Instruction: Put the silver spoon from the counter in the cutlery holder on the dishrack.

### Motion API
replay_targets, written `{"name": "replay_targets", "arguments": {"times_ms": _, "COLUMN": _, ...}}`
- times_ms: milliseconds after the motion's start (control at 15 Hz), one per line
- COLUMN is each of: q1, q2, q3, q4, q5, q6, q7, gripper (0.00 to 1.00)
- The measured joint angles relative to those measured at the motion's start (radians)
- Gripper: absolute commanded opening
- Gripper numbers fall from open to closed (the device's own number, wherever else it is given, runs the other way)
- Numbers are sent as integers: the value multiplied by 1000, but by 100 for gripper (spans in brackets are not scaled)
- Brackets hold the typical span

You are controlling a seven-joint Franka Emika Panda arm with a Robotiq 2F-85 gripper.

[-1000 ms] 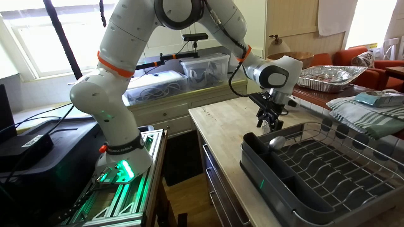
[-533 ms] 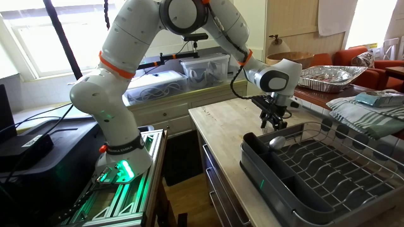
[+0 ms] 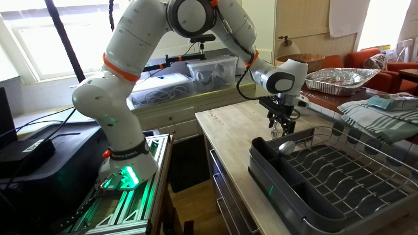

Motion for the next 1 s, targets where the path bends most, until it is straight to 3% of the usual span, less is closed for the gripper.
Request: {"name": "replay_targets", "arguments": {"times_ms": 1000, "q1": -12, "q2": 31, "q3": 30, "q4": 4, "q5": 10, "q6": -1, "q7": -58, "gripper": 100}}
